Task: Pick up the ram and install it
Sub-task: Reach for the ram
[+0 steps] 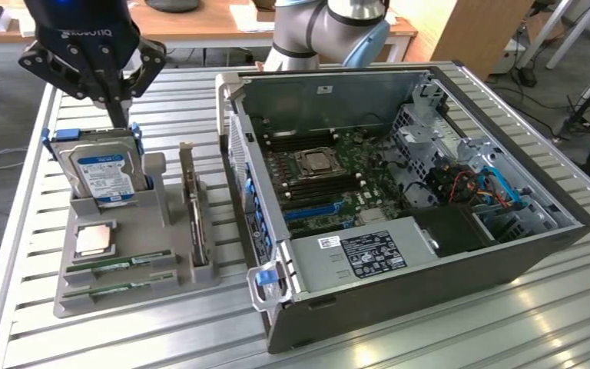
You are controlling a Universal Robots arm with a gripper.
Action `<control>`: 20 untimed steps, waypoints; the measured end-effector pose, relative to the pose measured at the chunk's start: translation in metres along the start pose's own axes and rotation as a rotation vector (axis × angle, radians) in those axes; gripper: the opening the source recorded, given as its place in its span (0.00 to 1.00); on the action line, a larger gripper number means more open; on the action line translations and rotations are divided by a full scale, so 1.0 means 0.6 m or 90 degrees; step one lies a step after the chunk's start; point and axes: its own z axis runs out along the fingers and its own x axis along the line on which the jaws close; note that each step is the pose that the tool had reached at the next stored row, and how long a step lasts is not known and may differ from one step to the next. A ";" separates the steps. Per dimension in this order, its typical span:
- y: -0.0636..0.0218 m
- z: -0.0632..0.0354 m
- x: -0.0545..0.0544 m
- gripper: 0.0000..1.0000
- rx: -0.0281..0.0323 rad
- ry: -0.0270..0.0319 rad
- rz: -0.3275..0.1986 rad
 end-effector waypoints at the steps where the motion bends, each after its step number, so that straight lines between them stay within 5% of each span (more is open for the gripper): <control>1: -0.003 0.000 0.000 0.11 0.0000 0.0000 0.000; 20: -0.054 -0.002 -0.003 0.11 0.0000 0.0000 0.000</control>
